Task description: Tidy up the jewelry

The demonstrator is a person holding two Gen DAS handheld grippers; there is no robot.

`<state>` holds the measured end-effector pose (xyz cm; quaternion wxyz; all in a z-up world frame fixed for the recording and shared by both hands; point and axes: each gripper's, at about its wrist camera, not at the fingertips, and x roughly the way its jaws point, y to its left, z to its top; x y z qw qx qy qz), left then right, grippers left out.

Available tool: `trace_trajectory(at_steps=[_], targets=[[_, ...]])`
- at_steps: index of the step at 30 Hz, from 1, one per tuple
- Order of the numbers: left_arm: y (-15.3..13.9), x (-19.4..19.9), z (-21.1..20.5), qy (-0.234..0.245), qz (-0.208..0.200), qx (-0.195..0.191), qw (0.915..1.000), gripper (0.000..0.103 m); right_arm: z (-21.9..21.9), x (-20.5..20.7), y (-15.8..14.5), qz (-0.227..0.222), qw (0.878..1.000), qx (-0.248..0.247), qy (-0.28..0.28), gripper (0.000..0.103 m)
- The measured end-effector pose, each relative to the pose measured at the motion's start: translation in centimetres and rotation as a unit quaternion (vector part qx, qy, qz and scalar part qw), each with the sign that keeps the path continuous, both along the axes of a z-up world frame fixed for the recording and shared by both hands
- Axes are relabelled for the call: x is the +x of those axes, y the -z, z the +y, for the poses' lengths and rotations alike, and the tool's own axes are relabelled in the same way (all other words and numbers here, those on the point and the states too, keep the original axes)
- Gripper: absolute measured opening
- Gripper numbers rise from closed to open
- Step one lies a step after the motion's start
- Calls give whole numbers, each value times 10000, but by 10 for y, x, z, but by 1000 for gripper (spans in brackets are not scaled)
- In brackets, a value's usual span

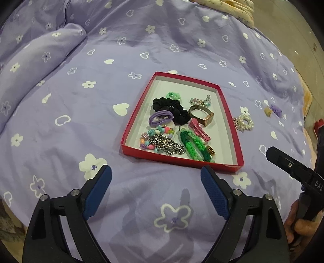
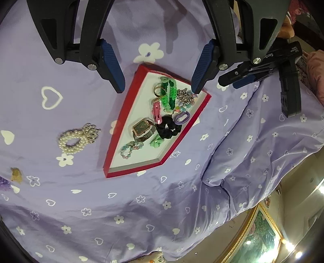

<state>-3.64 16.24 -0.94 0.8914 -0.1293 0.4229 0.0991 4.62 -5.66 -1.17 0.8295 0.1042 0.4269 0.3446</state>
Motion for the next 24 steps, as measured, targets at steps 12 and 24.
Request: trace_trajectory(at_steps=[12,24], targets=[[-52,-11,-16,49,-483,804,9956,99,-2,-16,-47,-763,9951,-620,-45,89],[-31,-11,-24,-119,-453,915,9947,103,-2,-35,-60,-1507,9841,-907,228,103]])
